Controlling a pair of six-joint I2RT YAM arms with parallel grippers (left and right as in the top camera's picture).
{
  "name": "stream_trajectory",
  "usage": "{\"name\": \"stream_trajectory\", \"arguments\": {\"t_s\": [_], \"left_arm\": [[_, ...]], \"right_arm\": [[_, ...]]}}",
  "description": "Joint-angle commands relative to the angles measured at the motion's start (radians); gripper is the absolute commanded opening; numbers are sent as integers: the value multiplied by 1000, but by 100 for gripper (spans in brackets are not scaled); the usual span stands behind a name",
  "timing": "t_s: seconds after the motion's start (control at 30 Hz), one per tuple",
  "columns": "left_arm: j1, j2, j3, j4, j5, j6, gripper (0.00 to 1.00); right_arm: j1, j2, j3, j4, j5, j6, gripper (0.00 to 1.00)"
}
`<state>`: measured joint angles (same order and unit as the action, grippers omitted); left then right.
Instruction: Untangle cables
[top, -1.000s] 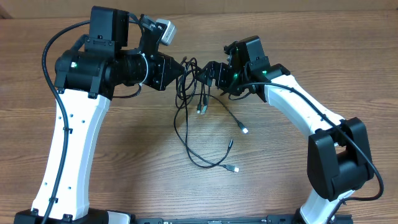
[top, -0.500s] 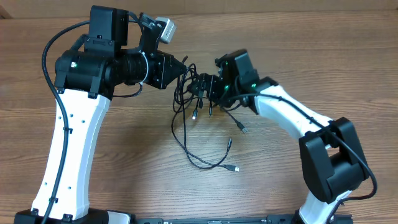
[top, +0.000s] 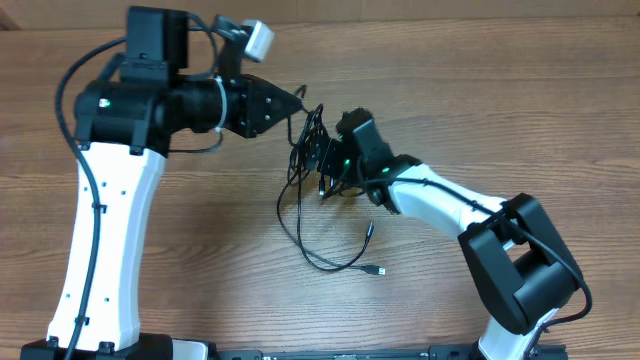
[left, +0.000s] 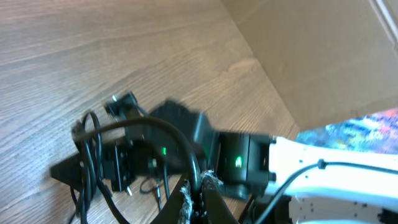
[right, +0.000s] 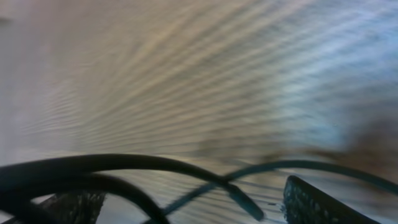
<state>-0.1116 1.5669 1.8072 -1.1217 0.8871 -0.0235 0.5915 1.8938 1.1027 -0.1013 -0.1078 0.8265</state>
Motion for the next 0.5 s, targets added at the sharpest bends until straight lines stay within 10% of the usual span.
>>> {"name": "stream_trajectory", "arguments": {"t_s": [0.0, 0.47], "left_arm": [[69, -27, 31, 2, 75, -7, 4], [387, -27, 30, -114, 133, -25, 4]], "right_arm": [[9, -29, -18, -29, 213, 19, 93], [-125, -29, -23, -272, 335, 11, 88]]}}
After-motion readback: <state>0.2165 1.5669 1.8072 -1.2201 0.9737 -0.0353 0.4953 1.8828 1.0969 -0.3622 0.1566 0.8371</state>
